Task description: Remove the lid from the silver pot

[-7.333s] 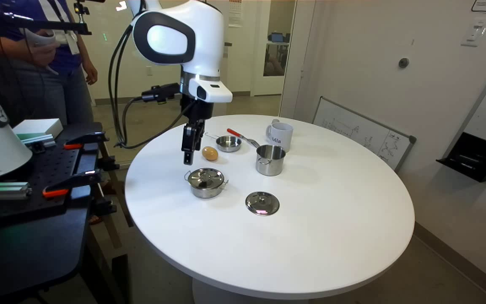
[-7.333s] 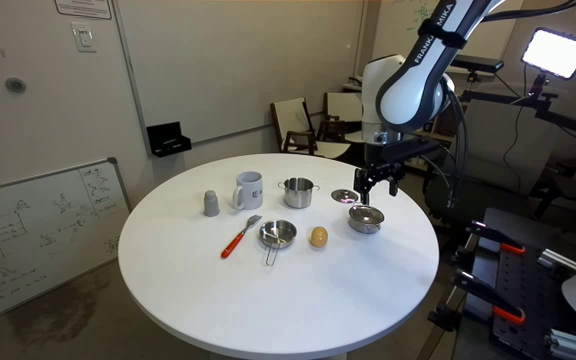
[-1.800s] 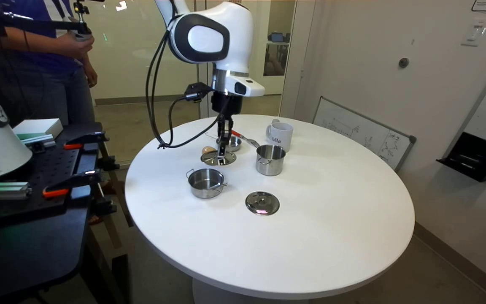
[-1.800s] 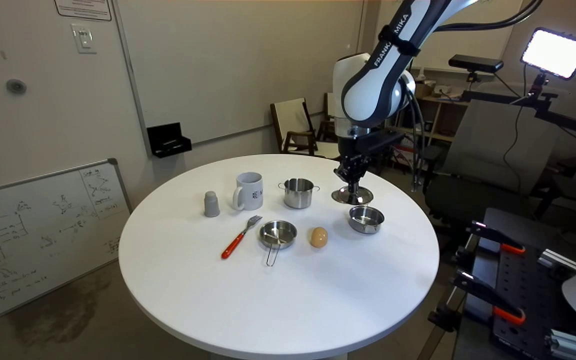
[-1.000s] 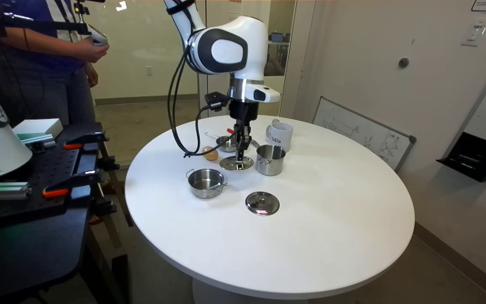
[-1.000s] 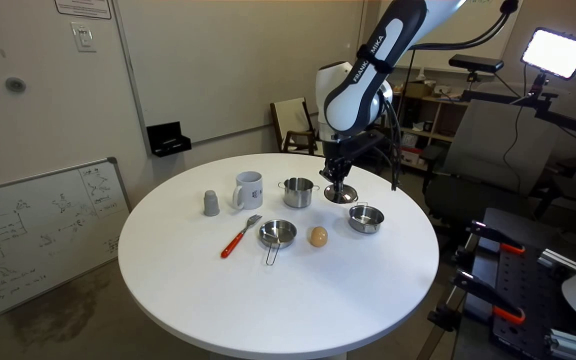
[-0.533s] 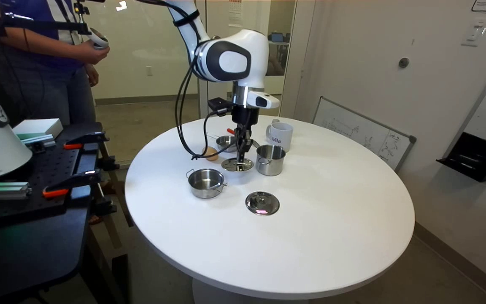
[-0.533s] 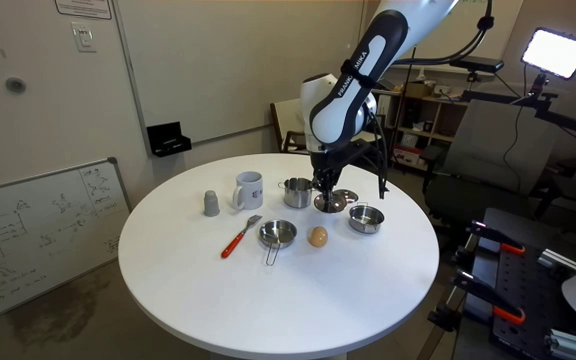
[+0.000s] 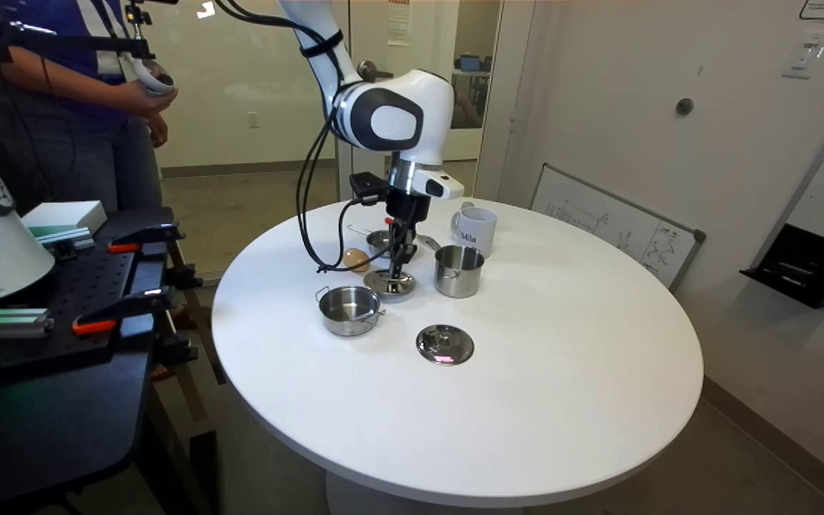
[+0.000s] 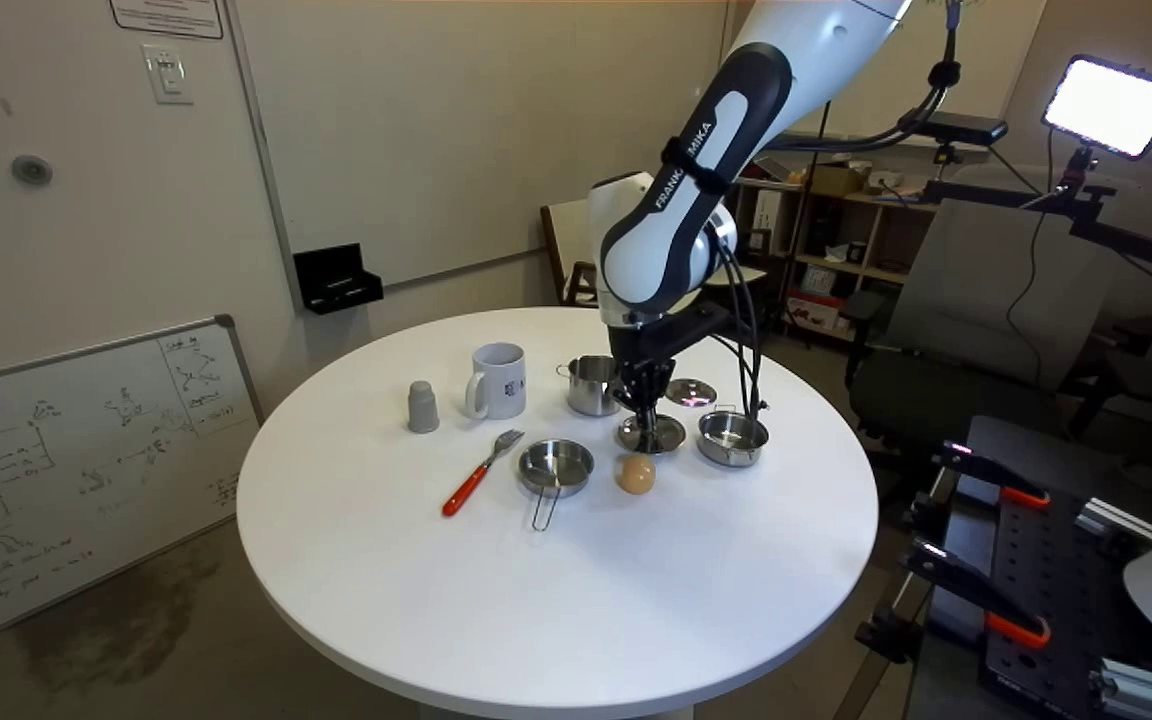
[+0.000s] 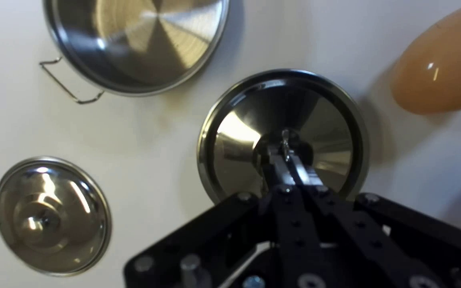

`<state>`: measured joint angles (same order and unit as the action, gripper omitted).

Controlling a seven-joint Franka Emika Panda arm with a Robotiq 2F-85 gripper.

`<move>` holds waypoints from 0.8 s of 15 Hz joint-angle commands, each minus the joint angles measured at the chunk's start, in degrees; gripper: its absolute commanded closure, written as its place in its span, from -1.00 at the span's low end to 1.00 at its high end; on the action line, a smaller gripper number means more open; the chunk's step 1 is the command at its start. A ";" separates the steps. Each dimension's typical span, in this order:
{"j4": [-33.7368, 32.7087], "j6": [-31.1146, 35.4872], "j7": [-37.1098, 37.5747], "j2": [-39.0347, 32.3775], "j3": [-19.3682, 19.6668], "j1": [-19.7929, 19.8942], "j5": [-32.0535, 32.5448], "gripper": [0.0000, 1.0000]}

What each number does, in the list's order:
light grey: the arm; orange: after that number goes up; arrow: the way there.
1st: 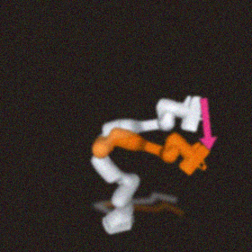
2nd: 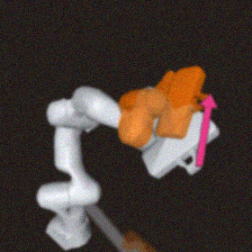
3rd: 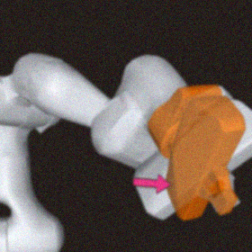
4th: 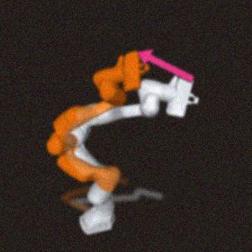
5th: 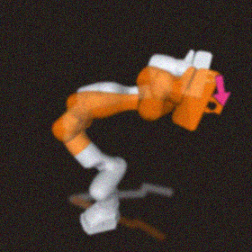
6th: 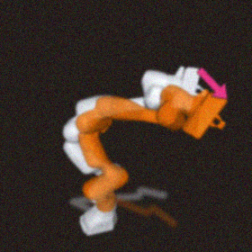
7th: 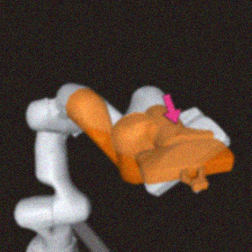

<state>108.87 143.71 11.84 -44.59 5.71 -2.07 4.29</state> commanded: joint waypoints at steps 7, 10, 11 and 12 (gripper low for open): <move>-1.77 -1.29 -0.29 -0.73 -0.13 1.77 -2.23 -0.41; 0.04 -2.13 2.07 2.30 1.67 -0.30 -0.81 -0.83; 1.60 -1.99 3.48 4.27 2.91 -1.70 0.28 -0.96; 2.43 -2.07 4.62 5.74 4.04 -2.84 1.28 -1.00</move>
<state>108.07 143.48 12.81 -44.12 6.55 -1.21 3.45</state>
